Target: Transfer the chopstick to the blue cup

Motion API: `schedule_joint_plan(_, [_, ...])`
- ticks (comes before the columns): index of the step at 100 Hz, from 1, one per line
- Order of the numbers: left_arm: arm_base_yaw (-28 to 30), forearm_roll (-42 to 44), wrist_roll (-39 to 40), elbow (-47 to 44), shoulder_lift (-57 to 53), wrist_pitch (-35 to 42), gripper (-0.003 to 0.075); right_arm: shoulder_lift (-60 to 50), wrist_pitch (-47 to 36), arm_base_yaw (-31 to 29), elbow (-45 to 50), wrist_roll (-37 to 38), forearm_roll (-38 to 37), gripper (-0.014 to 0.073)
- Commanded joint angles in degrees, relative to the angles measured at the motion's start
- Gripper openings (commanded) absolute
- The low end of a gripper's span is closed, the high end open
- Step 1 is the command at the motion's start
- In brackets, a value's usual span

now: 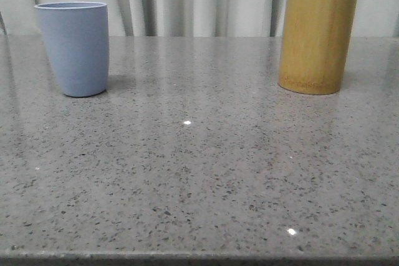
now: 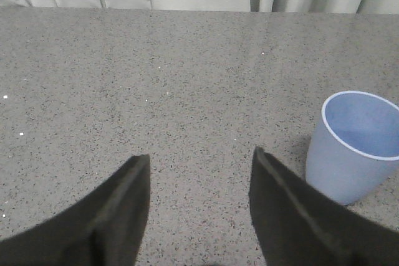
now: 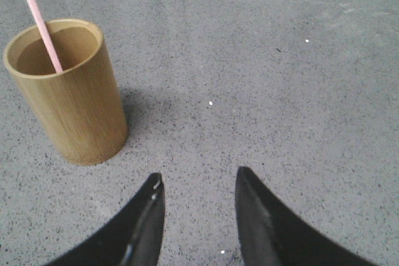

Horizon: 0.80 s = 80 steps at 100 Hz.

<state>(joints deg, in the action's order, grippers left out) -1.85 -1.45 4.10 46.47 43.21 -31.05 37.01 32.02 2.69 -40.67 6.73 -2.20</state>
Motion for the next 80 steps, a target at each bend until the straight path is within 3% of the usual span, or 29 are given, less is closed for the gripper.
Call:
schedule_joint_plan(1, [0.1,-0.5,0.0,2.2,0.1,4.1,0.0409,0.4,-5.5,-0.5,-2.2,-0.3,-0.1,0.0304])
schedule_joint_plan(34, [0.1,-3.7,-0.1,4.0,1.4,4.5,0.0408,0.4,-5.5,-0.5,-2.2,-0.3,-0.1,0.0304])
schedule_joint_plan(57, [-0.2,-5.8,-1.8,15.1,11.5,-7.4,0.0408,0.4,-6.6,-0.5,-2.2,-0.3,-0.1,0.0304])
schedule_joint_plan(80, [-6.5,-7.0,-5.0,28.2,24.5,-16.4,0.0408,0.4,-6.7,-0.5,-2.2,-0.3,-0.2,0.0304])
